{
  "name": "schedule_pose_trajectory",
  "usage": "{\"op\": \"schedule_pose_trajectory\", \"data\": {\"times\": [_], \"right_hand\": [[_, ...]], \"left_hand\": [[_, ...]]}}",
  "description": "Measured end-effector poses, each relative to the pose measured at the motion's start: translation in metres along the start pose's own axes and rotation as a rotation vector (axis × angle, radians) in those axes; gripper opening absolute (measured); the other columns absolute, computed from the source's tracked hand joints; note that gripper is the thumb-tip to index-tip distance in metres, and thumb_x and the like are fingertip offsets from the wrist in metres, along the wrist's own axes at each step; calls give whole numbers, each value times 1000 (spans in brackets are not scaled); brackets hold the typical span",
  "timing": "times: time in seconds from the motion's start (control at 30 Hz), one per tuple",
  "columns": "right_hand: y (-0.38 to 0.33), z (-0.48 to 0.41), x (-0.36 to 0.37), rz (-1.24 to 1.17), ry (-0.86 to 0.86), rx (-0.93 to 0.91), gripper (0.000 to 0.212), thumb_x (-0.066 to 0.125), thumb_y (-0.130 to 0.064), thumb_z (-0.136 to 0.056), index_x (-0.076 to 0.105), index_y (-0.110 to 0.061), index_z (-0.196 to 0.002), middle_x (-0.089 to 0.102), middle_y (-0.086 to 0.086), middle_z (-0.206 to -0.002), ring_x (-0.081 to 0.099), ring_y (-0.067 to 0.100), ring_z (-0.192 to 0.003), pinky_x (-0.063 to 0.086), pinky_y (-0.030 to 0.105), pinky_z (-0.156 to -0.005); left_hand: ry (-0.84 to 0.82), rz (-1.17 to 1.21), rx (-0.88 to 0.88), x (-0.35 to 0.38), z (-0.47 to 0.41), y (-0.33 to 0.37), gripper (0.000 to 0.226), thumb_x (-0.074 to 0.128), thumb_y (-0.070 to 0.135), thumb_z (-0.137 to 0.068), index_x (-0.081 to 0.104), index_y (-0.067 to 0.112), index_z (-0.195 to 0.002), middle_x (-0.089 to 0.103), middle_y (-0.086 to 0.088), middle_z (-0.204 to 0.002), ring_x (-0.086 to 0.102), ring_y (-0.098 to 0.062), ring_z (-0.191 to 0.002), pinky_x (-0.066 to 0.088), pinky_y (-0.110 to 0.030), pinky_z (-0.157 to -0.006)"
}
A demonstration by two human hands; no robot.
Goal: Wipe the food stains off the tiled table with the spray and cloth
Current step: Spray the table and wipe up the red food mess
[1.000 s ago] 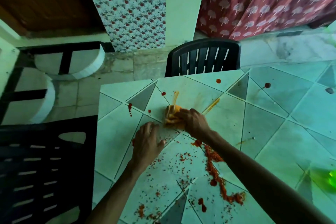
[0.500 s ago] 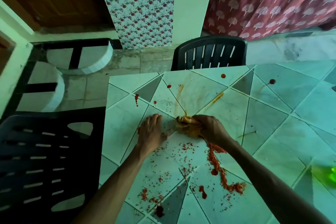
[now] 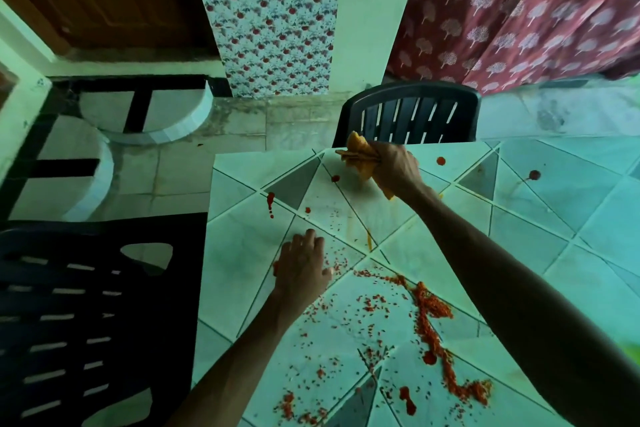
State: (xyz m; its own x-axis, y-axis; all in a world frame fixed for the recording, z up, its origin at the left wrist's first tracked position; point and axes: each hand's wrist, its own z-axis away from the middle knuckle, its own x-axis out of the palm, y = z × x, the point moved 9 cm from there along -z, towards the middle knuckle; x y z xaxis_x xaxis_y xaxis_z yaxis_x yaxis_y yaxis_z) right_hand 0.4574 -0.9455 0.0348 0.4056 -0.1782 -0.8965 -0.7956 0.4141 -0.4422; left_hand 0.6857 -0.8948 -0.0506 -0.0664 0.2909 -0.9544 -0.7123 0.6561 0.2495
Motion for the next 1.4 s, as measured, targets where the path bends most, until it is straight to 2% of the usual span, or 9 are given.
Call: {"op": "schedule_pose_trajectory", "data": {"times": [0.13,0.27,0.43,0.57,0.7,0.77,0.9,1.07,1.4], "right_hand": [[-15,-29,23,110,-45,-27,30,67,-37,-94,65,-14,-112,68,7,-95,60,21,-78,51,37,-67],[-30,-19,51,178,-126,-102,25,66,-35,-95,65,-16,-110,68,6,-93,58,19,-73,44,32,-61],[-54,51,71,75,-198,-208,16,62,-14,-96,67,-12,-111,71,7,-96,67,25,-79,57,41,-64],[-60,118,83,88,-254,-290,36,58,-2,-87,69,-18,-117,71,5,-108,62,27,-87,53,40,-61],[-53,147,83,96,-306,-236,52,58,6,-80,66,-21,-125,70,2,-117,62,26,-99,54,41,-72],[-49,146,73,37,-270,-176,44,61,3,-84,67,-18,-122,71,3,-113,64,25,-100,56,42,-75],[-49,127,51,-104,-198,-47,16,67,-14,-92,69,-16,-108,67,-4,-89,67,18,-74,55,32,-62],[-76,90,51,-31,-63,-130,16,66,-13,-93,69,-11,-109,69,5,-91,65,24,-77,56,37,-66],[-115,154,112,110,-316,-351,36,61,-16,-87,69,-27,-119,67,-1,-118,60,28,-98,54,42,-71]], "left_hand": [[110,173,70,-20,-8,-9,28,51,26,-99,56,16,-125,60,-1,-122,55,-15,-109,46,-29,-91],[104,347,53,-27,-12,-27,23,57,5,-96,63,11,-117,67,-4,-114,64,-13,-103,55,-25,-86],[100,515,-80,-33,-7,-59,18,66,-5,-86,72,9,-96,73,-3,-95,65,-7,-84,45,-2,-70],[113,513,-96,-39,1,-72,16,69,-1,-83,69,14,-88,71,2,-84,65,-9,-76,53,-17,-67],[109,514,-125,-39,14,-88,25,69,-4,-83,68,13,-101,69,2,-99,63,-8,-86,54,-18,-75],[132,505,-126,-43,22,-95,23,69,4,-86,66,13,-107,66,1,-108,61,-12,-98,52,-22,-82],[165,390,-136,-51,42,-108,29,67,18,-91,61,13,-119,59,-1,-120,53,-16,-114,39,-19,-88],[102,228,-203,-42,68,-133,49,67,26,-90,50,9,-133,50,-8,-134,49,-24,-122,47,-32,-99],[-31,170,-179,-19,94,-135,76,63,42,-92,29,8,-151,19,-12,-161,19,-27,-148,28,-41,-119]]}}
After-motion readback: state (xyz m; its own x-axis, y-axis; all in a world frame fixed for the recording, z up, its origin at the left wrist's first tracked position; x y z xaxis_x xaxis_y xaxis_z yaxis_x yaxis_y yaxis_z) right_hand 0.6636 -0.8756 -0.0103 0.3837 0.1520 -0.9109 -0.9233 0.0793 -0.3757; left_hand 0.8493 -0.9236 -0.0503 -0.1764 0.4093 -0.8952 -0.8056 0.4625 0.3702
